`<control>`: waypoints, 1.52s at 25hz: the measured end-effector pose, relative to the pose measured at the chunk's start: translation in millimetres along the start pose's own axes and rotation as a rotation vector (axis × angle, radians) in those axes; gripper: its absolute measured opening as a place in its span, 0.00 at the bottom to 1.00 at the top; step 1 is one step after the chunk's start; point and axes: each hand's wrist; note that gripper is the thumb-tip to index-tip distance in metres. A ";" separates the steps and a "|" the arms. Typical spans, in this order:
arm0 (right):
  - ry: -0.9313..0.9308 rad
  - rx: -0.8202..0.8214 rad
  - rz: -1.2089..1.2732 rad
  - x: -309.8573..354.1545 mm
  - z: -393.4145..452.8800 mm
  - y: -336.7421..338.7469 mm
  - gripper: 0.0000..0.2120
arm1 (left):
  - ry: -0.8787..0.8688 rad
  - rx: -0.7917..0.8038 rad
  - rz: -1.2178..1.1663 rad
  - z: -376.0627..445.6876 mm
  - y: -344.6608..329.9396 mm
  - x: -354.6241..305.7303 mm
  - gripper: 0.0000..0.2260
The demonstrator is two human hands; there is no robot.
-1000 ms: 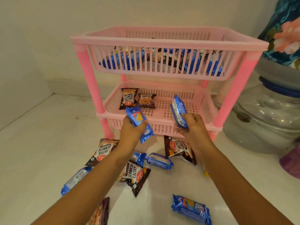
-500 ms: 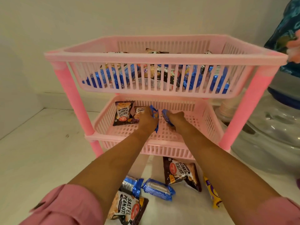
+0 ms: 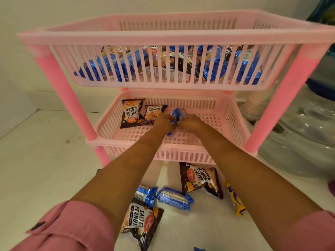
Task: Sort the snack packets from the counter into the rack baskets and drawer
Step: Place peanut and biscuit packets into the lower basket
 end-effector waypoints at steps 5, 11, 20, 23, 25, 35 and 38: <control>0.047 -0.005 -0.117 3.6 -1.4 -0.3 0.02 | -0.062 -0.225 -0.057 -8.4 -0.6 -0.5 0.10; 0.120 -0.185 -0.032 0.0 2.4 -1.3 0.13 | -0.094 -0.088 0.234 -16.6 -0.3 -9.1 0.12; 0.716 -0.126 0.115 -32.4 -144.4 -7.1 0.02 | -0.618 -0.730 -0.308 -152.1 -32.0 23.2 0.09; 0.585 0.039 -0.393 -79.1 -185.9 -33.3 0.08 | -0.536 -0.583 -0.253 -227.4 -74.8 80.7 0.09; 0.487 -0.025 -0.518 -99.0 -188.8 -47.2 0.14 | -0.374 -0.436 -0.081 -246.8 -87.6 113.5 0.14; 0.290 -0.042 -0.685 -128.6 -168.1 -60.6 0.25 | -0.040 0.031 0.370 -273.5 -100.0 140.0 0.45; 0.314 0.009 -0.545 -122.4 -169.5 -44.9 0.22 | -0.085 0.160 0.371 -269.0 -87.5 143.4 0.50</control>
Point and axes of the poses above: each hand's wrist, its own z-axis towards the middle knuckle, its own y-axis out of the back of the hand, x = y × z, and after that the axes turned 1 degree about x, right-handed
